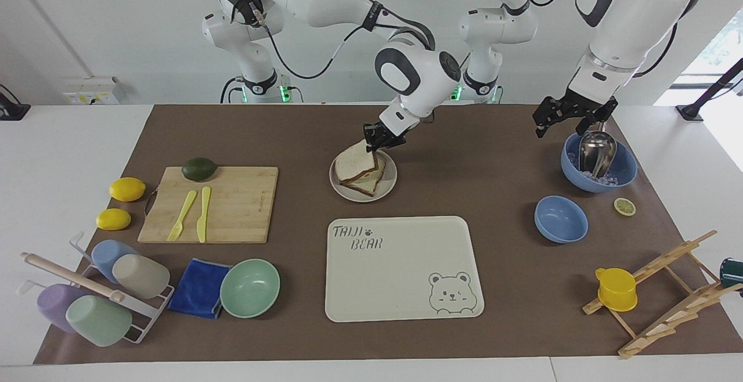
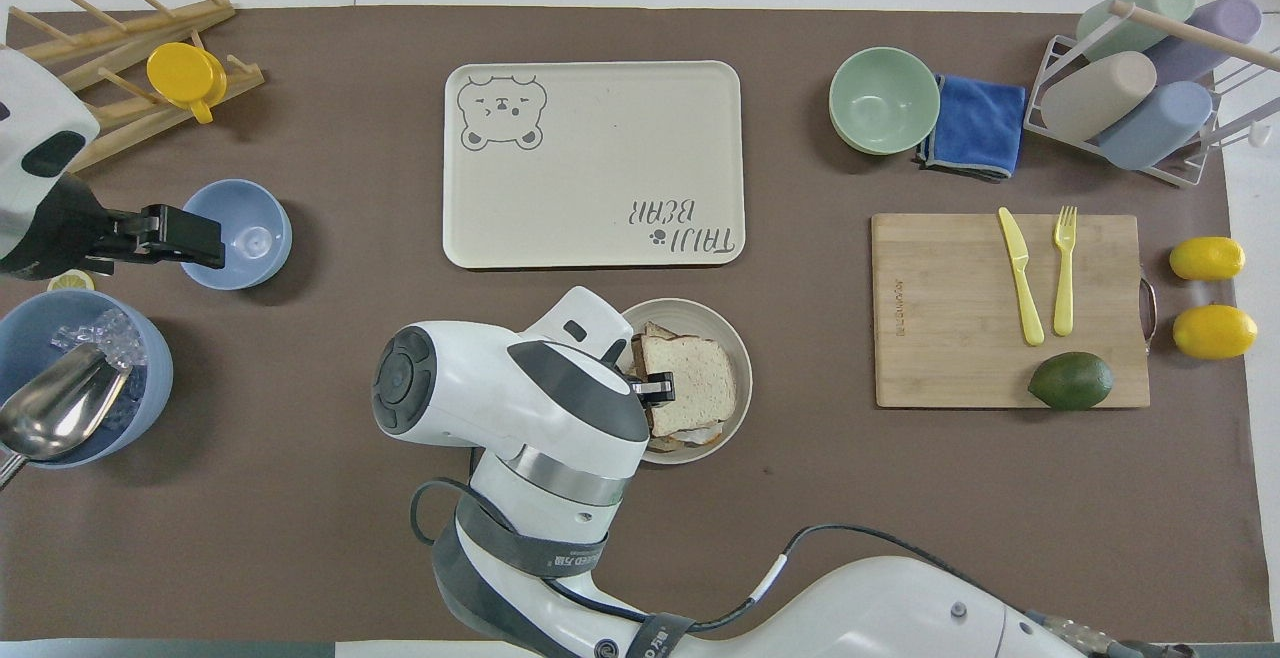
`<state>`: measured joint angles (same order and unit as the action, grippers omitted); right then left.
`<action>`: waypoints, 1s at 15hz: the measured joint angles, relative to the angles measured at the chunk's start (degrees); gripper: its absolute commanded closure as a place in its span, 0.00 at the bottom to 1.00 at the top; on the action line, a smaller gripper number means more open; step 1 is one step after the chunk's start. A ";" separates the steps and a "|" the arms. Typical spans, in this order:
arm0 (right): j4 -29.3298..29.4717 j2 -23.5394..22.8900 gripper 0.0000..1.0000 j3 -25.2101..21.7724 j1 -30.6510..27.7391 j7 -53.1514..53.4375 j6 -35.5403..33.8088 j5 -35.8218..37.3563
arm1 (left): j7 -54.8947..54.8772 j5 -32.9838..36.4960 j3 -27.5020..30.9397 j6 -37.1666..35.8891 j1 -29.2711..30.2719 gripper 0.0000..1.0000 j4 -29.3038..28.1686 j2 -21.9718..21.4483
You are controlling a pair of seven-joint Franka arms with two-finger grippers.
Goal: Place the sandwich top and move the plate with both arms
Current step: 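Lay the bread on the egg sandwich and open the right gripper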
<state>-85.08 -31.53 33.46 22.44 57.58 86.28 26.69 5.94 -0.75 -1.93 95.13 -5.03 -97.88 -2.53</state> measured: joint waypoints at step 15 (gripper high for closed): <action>-0.08 11.22 0.00 -0.13 -14.63 -5.73 7.75 -15.08 | 0.01 -3.25 -0.50 5.14 0.02 0.00 -5.49 -1.20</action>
<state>-85.16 -20.32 33.33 7.81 51.85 94.03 11.61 5.95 -4.00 -2.43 100.27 -5.01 -103.36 -3.73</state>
